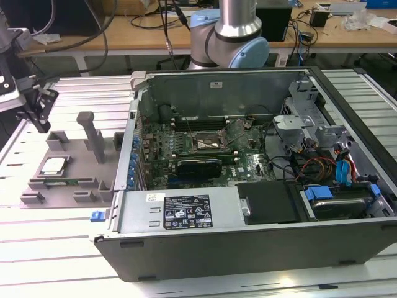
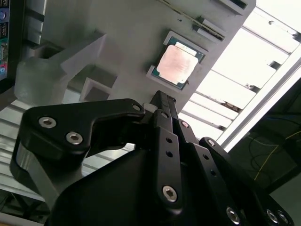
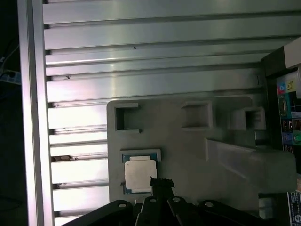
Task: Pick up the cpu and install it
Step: 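Pick up the cpu and move it towards the insertion slot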
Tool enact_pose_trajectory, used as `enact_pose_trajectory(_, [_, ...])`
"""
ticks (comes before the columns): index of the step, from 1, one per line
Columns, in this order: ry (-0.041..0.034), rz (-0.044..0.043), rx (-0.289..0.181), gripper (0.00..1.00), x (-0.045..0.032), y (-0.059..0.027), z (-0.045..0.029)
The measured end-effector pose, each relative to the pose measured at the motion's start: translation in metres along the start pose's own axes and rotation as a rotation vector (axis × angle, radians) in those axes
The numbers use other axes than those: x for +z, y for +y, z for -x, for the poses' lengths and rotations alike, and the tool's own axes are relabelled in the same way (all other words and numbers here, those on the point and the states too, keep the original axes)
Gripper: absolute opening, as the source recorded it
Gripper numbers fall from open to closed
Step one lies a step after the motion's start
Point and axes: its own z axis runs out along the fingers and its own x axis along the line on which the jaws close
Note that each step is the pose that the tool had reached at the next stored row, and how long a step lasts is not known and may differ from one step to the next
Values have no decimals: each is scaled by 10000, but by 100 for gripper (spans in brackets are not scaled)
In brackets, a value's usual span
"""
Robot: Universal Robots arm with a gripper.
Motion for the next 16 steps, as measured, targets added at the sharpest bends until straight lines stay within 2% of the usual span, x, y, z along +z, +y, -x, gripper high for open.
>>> enact_pose_trajectory(6, [0,0,1,11,125,-16,-45])
enact_pose_trajectory(11, [-2,1,1,11,284,-30,-125])
enact_pose_trajectory(16, [1,0,0,11,357,-37,-175])
